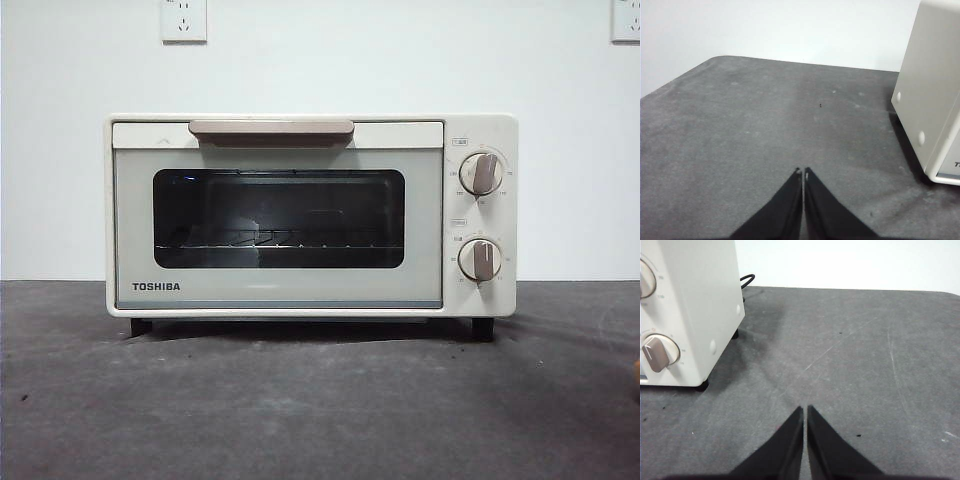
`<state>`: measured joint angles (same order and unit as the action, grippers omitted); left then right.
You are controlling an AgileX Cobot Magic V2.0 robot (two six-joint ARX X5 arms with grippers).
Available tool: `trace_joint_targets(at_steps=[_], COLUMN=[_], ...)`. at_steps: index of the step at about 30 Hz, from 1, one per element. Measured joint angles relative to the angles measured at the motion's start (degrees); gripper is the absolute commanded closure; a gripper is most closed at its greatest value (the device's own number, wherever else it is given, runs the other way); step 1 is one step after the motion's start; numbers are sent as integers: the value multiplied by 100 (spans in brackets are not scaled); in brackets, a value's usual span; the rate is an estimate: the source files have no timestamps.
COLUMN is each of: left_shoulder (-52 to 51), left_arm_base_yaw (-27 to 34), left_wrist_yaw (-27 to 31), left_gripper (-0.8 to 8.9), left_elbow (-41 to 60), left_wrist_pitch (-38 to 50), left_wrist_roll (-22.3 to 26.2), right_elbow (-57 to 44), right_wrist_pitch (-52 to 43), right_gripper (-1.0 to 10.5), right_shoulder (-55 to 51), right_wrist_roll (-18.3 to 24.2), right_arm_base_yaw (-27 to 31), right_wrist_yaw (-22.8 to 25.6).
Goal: The left arm flap open the oven, the right arm pick bread and place it into oven, the left arm flap close the oven
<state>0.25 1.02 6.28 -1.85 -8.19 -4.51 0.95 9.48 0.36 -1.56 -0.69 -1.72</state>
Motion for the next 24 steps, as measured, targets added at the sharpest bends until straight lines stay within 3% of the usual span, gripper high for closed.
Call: trace_joint_targets(at_steps=[4, 9, 13, 19, 24], left_shoulder=[0, 2, 26, 367, 1014], left_arm_base_yaw=[0, 7, 4, 2, -2], left_wrist_yaw=[-9, -516, -538, -627, -796], left_gripper=[798, 798, 798, 798, 798], left_elbow=[0, -9, -149, -946, -1810], left_wrist_pitch=[125, 319, 238, 179, -203], left_wrist_roll=[-195, -894, -1300, -1843, -1976], right_elbow=[-2, 0, 164, 955, 1749], right_wrist_pitch=[-4, -22, 2, -103, 190], right_gripper=[940, 940, 940, 940, 940], right_shoulder=[0, 0, 0, 20, 367], right_wrist_roll=[-243, -767, -1185, -1696, -2059], right_arm_base_yaw=[0, 0, 0, 0, 0], right_wrist_yaw=[-2, -125, -127, -129, -140])
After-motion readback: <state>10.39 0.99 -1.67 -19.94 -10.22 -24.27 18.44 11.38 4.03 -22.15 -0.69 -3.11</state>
